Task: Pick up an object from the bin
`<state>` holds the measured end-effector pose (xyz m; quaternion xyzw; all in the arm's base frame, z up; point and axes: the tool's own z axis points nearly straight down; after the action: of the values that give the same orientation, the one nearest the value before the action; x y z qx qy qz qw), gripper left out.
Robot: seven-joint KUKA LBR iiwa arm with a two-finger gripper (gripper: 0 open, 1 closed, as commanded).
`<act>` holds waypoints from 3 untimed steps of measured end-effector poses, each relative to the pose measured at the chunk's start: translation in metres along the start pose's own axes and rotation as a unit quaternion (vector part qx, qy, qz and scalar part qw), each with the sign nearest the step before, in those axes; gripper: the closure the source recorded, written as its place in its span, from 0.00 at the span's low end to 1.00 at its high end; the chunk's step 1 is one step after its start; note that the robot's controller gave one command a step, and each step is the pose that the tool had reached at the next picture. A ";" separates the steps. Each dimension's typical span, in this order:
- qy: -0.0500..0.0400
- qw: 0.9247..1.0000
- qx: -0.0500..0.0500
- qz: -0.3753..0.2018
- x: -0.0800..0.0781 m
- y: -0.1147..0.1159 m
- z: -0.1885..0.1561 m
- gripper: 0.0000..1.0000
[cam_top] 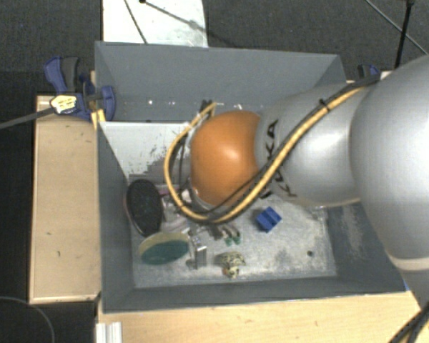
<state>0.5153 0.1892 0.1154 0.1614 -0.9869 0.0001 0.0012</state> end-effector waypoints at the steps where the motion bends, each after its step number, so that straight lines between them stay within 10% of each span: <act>1: 0.000 0.996 0.000 0.093 0.011 0.013 0.046 0.00; 2: -0.001 0.995 0.000 0.096 0.010 0.013 0.045 1.00; 3: -0.007 0.995 -0.001 0.097 -0.011 0.007 -0.053 1.00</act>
Offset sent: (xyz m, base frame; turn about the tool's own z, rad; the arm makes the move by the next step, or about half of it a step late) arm -0.0141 0.0089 -0.0454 0.1860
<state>0.5236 0.1992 0.1680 0.0652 -0.9979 -0.0016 -0.0054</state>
